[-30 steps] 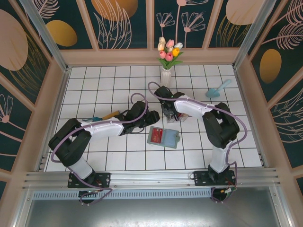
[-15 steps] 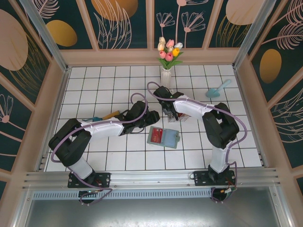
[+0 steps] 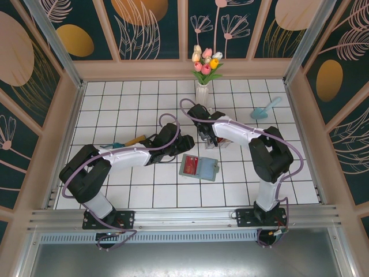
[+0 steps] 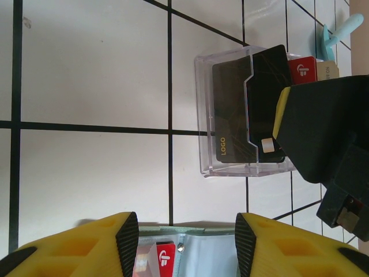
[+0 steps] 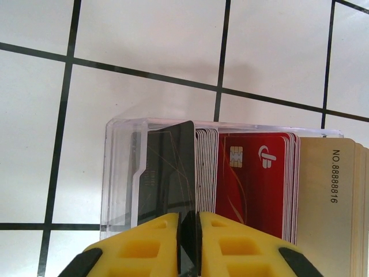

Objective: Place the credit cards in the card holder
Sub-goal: Pick up the credit card from the storage box.

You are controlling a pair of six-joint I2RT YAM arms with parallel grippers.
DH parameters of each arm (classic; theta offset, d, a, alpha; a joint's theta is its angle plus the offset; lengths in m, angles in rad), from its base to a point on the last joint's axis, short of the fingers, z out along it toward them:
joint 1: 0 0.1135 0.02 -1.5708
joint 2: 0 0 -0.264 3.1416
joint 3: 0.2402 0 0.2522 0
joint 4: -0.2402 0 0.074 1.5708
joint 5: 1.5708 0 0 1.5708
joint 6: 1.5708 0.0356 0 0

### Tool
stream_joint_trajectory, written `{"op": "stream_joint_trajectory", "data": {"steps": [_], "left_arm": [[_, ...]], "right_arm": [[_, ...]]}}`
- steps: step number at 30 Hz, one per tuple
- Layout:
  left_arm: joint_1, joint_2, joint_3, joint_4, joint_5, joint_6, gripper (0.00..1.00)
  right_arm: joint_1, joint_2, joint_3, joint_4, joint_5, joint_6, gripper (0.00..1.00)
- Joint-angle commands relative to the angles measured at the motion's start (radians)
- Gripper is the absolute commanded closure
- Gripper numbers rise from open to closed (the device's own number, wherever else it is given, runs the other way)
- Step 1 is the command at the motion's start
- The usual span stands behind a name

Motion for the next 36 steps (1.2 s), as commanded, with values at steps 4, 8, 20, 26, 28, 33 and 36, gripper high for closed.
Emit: {"op": "stream_joint_trajectory", "data": {"steps": [4, 8, 20, 26, 28, 33, 36], "left_arm": [[-0.005, -0.004, -0.004, 0.008, -0.003, -0.002, 0.50], [-0.005, -0.004, -0.004, 0.007, -0.005, -0.003, 0.50], [-0.002, -0.026, 0.000, 0.010, 0.004, -0.006, 0.49], [0.019, -0.061, -0.027, 0.122, 0.120, -0.036, 0.43], [0.038, -0.069, -0.063, 0.247, 0.202, -0.083, 0.42], [0.094, -0.060, -0.154, 0.582, 0.370, -0.236, 0.39], [0.104, -0.038, -0.180, 0.734, 0.428, -0.304, 0.39]], "right_arm": [[-0.003, -0.074, 0.024, -0.054, 0.024, 0.000, 0.89], [-0.003, -0.096, 0.027, -0.061, 0.001, 0.007, 0.91], [-0.017, -0.261, -0.016, 0.001, -0.169, 0.077, 0.99], [-0.092, -0.534, -0.226, 0.217, -0.490, 0.256, 1.00], [-0.117, -0.619, -0.336, 0.341, -0.630, 0.334, 1.00], [-0.128, -0.765, -0.516, 0.534, -0.787, 0.508, 0.99], [-0.159, -0.799, -0.583, 0.620, -0.853, 0.570, 0.99]]}}
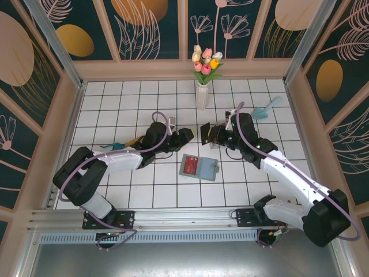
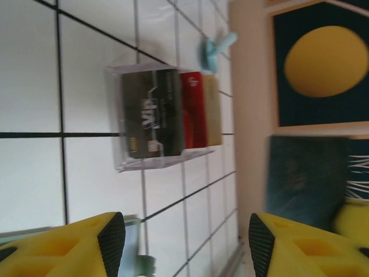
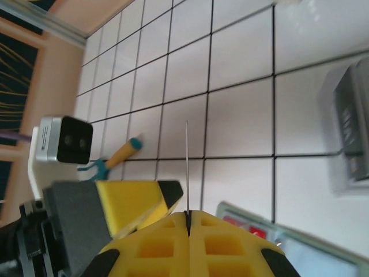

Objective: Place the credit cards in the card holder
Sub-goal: Pick up the credit card from the storage box, then insert the credit card into the card slot.

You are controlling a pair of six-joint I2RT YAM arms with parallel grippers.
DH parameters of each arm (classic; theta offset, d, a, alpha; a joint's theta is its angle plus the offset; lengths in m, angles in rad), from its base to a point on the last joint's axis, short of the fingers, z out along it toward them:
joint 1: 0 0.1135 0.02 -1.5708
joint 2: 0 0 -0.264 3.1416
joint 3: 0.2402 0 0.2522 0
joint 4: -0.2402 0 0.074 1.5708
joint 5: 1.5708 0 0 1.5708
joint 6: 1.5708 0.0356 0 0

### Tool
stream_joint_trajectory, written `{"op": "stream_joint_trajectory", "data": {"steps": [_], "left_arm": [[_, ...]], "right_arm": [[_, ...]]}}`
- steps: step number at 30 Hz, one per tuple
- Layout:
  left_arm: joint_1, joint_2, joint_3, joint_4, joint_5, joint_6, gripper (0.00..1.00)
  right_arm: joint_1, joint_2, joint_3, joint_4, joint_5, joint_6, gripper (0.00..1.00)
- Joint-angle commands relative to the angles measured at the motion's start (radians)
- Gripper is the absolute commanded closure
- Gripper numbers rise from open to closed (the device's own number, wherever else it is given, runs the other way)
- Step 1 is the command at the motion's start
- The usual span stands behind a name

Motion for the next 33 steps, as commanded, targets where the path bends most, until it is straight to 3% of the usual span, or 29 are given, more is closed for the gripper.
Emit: {"op": "stream_joint_trajectory", "data": {"steps": [1, 4, 11, 19, 28, 30, 33], "left_arm": [[0.008, 0.021, -0.020, 0.296, 0.132, -0.121, 0.39], [0.009, 0.034, -0.024, 0.364, 0.150, -0.154, 0.41], [0.008, 0.042, -0.024, 0.343, 0.149, -0.154, 0.52], [0.010, 0.049, -0.027, 0.301, 0.154, -0.144, 0.50], [0.008, 0.034, -0.044, 0.325, 0.158, -0.140, 0.93], [0.009, 0.023, -0.058, 0.320, 0.151, -0.131, 1.00], [0.008, -0.013, -0.075, 0.218, 0.122, -0.048, 1.00]], "right_arm": [[-0.021, -0.038, -0.054, 0.186, -0.147, 0.139, 0.99], [-0.024, -0.046, -0.084, 0.209, -0.152, 0.163, 0.99], [-0.044, -0.054, -0.152, 0.324, -0.208, 0.235, 0.99], [-0.052, -0.061, -0.185, 0.384, -0.215, 0.272, 0.99], [-0.055, -0.066, -0.233, 0.369, -0.173, 0.308, 0.93], [-0.055, -0.069, -0.246, 0.341, -0.165, 0.308, 0.82], [-0.052, -0.082, -0.236, 0.156, -0.066, 0.244, 0.72]]}}
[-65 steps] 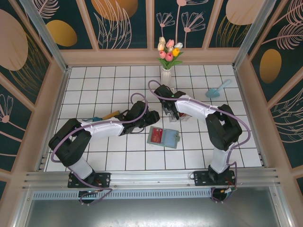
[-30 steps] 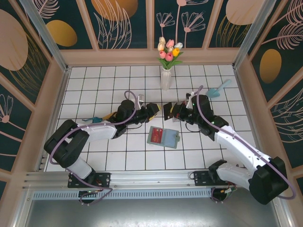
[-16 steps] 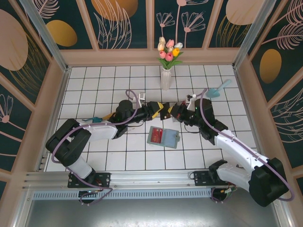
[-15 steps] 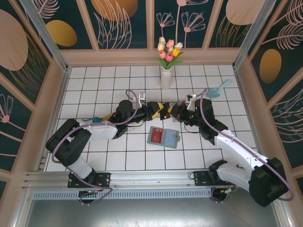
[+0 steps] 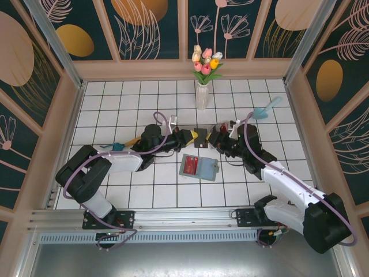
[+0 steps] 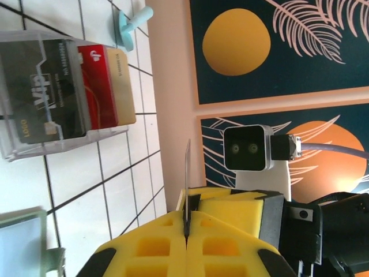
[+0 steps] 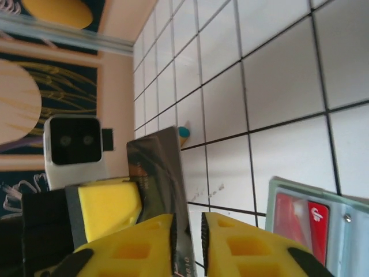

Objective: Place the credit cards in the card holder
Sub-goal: Insert the credit card into the card slot.

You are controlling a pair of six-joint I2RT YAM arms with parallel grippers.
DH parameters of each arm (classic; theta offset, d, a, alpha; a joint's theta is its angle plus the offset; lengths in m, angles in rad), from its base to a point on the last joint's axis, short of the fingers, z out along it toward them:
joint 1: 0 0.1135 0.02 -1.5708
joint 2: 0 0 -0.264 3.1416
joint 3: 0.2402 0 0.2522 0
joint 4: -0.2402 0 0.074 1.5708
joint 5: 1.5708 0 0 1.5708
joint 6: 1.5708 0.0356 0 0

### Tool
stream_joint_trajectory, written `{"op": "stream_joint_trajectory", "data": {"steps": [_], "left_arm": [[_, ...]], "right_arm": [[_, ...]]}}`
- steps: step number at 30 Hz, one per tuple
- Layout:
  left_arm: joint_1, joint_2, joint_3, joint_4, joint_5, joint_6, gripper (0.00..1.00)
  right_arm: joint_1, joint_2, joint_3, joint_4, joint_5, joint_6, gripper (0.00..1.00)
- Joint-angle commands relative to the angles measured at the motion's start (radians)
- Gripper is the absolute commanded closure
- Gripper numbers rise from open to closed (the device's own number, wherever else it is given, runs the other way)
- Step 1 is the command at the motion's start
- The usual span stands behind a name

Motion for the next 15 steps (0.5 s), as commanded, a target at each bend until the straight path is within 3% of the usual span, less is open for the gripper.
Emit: {"op": "stream_joint_trajectory", "data": {"steps": [1, 4, 6, 15], "left_arm": [[0.002, -0.059, -0.014, -0.164, -0.046, 0.147, 1.00], [-0.031, -0.107, 0.019, -0.477, -0.193, 0.347, 1.00], [-0.054, -0.105, 0.038, -0.560, -0.215, 0.412, 1.00], [-0.134, -0.020, 0.041, -0.532, -0.220, 0.449, 1.00]], "right_arm": [[-0.001, -0.035, -0.002, -0.216, 0.142, -0.065, 0.68], [0.000, -0.035, -0.024, -0.343, 0.231, -0.121, 0.66], [0.000, -0.037, -0.058, -0.347, 0.231, -0.125, 0.65], [0.015, -0.039, -0.170, -0.233, 0.190, -0.088, 0.62]]}}
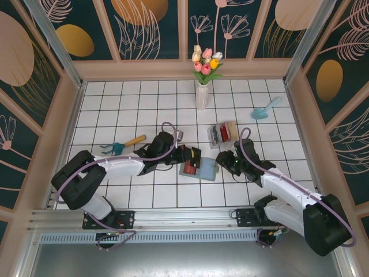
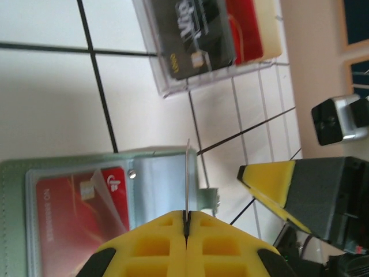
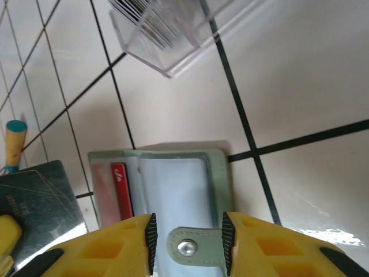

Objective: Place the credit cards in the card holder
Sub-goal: Insert the credit card into the card slot.

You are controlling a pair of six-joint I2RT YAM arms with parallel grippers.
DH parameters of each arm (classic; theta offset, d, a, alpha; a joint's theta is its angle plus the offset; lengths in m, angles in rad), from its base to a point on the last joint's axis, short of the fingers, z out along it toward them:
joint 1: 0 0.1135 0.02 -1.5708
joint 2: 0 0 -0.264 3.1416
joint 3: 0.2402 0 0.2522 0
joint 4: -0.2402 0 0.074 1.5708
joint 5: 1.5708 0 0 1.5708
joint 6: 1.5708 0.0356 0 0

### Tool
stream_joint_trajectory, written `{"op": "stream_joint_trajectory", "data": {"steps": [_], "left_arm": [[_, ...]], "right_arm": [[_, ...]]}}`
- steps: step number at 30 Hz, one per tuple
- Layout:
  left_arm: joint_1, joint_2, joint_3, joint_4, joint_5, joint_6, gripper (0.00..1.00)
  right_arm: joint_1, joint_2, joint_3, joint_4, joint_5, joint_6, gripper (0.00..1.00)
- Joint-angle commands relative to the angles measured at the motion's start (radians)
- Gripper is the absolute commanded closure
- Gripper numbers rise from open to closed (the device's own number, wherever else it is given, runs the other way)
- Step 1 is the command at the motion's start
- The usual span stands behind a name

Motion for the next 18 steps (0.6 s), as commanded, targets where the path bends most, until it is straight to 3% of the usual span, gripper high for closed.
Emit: {"op": "stream_joint_trajectory", "data": {"steps": [1, 18], "left_arm": [[-0.013, 0.038, 0.011, 0.014, -0.019, 0.034, 1.00], [-0.033, 0.145, -0.028, 0.150, 0.013, -0.039, 1.00]], "right_arm": [[0.010, -0.013, -0.021, 0.030, 0.008, 0.000, 0.62], [0.015, 0.045, -0.057, 0.079, -0.009, 0.006, 0.63]]}}
